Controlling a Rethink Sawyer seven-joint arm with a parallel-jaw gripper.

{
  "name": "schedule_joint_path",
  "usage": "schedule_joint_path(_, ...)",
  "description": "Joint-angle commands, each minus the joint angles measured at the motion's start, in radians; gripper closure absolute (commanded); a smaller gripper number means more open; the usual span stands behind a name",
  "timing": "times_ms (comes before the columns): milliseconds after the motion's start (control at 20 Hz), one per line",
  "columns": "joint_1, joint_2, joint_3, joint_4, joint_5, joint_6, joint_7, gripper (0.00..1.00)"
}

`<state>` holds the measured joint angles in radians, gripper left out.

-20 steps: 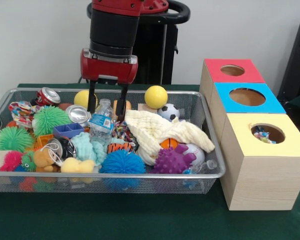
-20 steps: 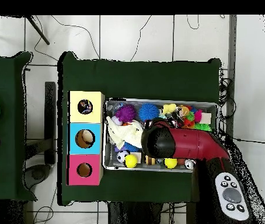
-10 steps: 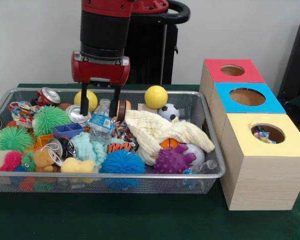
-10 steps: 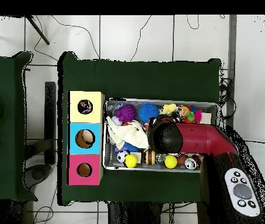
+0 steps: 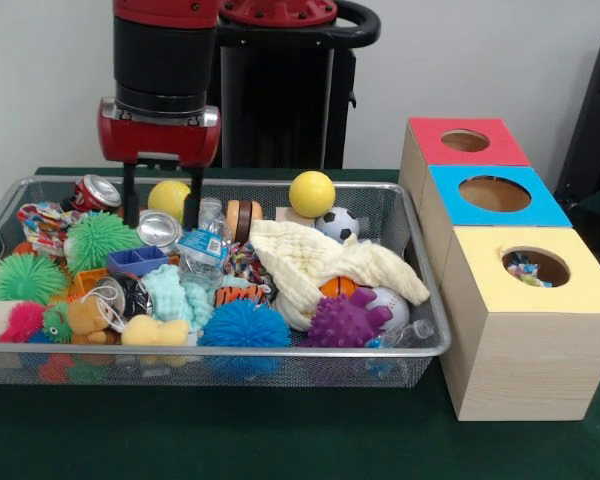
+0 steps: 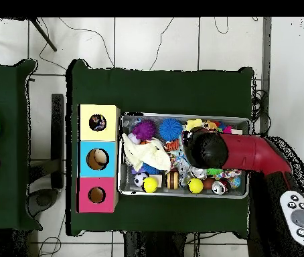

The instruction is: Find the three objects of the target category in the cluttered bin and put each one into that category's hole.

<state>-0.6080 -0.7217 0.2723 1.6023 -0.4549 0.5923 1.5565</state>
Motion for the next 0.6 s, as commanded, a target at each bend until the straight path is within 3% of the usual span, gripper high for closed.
schedule_joint_path(50,-0.073,0.034,0.154,-0.079,-0.086,0.176,-0.399,0.0)
schedule_joint_path(350,-0.124,0.056,0.203,-0.134,-0.109,0.232,-0.454,0.0)
schedule_joint_path(600,-0.129,0.068,0.214,-0.115,-0.135,0.226,-0.432,0.0)
